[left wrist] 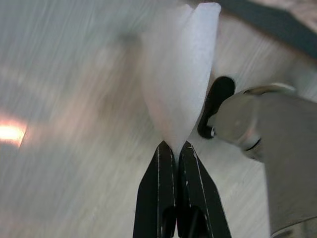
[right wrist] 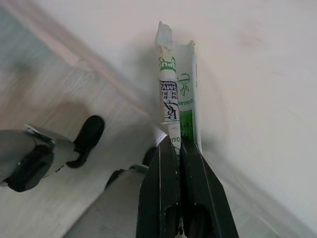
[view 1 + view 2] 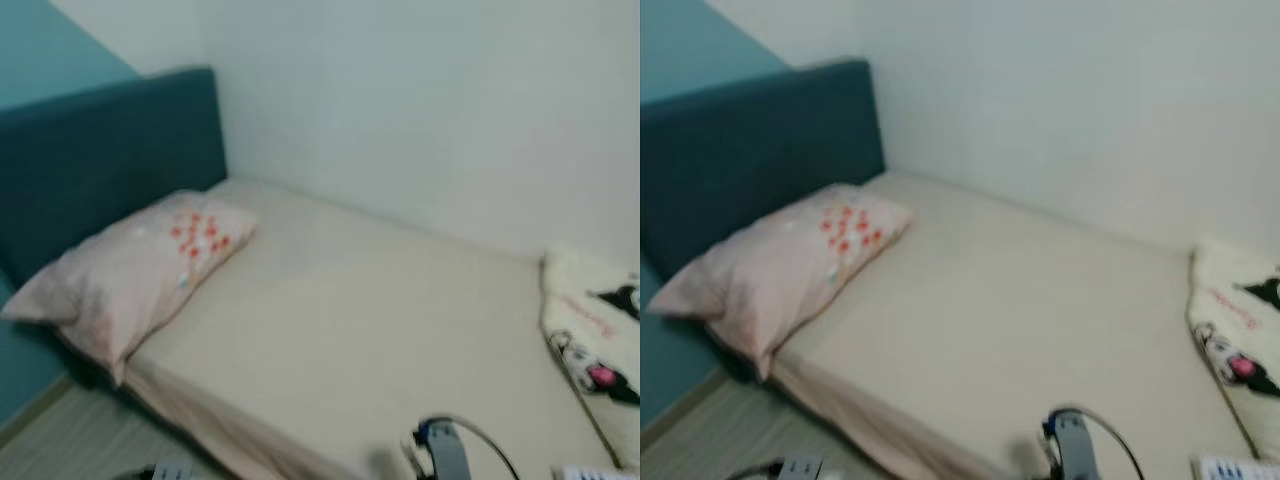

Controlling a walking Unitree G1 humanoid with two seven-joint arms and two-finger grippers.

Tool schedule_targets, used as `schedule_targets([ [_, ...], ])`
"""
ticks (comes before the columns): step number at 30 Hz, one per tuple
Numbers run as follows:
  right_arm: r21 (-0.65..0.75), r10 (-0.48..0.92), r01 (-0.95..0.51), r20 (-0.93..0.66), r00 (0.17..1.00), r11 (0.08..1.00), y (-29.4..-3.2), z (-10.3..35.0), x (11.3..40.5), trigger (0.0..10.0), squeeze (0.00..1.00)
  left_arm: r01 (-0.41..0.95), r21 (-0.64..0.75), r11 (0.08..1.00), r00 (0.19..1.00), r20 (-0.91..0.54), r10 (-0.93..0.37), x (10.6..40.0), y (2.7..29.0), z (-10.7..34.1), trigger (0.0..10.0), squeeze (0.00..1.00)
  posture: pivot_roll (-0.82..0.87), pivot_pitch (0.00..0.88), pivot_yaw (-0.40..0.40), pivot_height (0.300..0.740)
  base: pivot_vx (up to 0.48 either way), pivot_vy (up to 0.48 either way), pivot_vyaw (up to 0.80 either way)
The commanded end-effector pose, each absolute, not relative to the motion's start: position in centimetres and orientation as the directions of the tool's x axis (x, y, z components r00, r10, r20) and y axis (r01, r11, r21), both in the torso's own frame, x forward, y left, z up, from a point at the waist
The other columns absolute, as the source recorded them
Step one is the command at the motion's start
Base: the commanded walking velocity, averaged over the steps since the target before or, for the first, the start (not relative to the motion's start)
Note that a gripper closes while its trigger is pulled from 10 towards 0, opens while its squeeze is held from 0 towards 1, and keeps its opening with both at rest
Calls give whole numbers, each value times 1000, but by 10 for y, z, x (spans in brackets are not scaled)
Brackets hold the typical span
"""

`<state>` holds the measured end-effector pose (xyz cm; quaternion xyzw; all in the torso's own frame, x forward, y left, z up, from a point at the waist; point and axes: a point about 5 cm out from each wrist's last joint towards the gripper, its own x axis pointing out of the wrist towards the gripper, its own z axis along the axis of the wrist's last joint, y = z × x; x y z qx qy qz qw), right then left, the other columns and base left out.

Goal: Clean up the room

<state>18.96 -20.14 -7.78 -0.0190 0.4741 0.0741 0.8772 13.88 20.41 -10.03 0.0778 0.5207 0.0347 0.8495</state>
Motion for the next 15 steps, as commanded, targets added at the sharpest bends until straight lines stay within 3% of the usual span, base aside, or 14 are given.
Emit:
schedule_targets([
  [1,26,103,-149,-835,540,988,-204,-78,189,10000,0,28,176,984,444,-884,145,136,205,-101,10000,0,110,0,-79,740,0,0,800],
  [8,23,108,-163,-834,541,986,-202,-77,191,10000,0,28,184,983,439,-885,154,134,209,-101,10000,0,118,0,-81,740,0,0,800],
  [10,27,113,-164,-833,542,986,-201,-77,191,10000,0,93,228,969,417,-893,170,131,210,-102,10000,0,118,0,-82,740,0,0,800],
  [15,28,114,-165,-834,540,986,-202,-77,190,10000,0,111,240,964,396,-901,179,128,211,-103,10000,0,113,0,-81,740,0,0,800],
])
